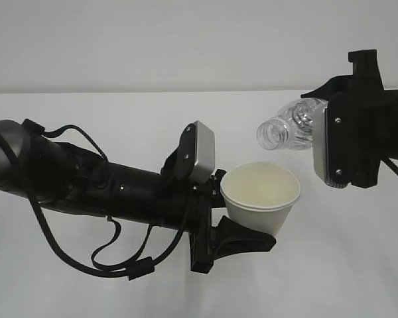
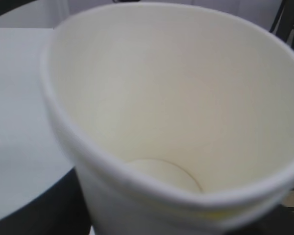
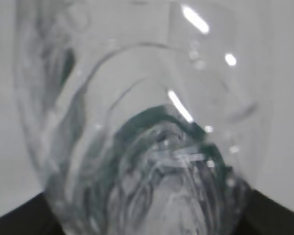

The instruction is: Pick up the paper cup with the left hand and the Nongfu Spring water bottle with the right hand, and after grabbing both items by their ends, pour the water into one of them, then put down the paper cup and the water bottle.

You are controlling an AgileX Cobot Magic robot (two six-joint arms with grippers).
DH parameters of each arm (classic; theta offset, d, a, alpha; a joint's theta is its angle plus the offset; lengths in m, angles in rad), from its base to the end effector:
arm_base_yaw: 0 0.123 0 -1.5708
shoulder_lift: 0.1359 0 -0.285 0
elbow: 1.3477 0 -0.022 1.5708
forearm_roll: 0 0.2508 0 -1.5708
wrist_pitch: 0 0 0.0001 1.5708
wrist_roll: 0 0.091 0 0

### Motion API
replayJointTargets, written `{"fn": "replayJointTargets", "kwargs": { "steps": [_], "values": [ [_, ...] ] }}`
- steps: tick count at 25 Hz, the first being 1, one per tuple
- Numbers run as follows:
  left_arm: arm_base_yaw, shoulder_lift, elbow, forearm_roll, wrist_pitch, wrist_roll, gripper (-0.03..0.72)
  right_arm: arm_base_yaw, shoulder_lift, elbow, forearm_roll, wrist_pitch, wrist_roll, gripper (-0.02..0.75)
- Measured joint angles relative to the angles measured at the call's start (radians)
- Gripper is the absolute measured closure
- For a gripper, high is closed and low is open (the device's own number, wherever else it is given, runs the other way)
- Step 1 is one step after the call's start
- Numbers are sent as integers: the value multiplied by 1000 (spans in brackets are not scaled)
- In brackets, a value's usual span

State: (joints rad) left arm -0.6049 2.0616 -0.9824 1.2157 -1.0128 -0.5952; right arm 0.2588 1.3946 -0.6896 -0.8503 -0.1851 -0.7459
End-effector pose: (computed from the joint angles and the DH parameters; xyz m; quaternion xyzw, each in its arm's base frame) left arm 0.2645 -0.2708 0.1302 0.5605 0.5717 -0.4326 0.4146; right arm 0.2723 0.0850 0.2376 -0.7047 0.4885 -0.2683 0.4391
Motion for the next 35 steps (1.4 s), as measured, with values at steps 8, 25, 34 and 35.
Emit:
{"fn": "replayJointTargets", "kwargs": {
  "steps": [8,25,34,35],
  "values": [
    [0,0,0,-10,6,-6,237,0,0,-2,0,0,-65,288],
    [0,0,0,-10,6,-7,237,0,0,-2,0,0,-184,288],
    [0,0,0,19,6,-25,238,0,0,-10,0,0,-204,288],
    [0,0,0,23,6,-28,238,0,0,-16,0,0,-204,288]
  ]
}}
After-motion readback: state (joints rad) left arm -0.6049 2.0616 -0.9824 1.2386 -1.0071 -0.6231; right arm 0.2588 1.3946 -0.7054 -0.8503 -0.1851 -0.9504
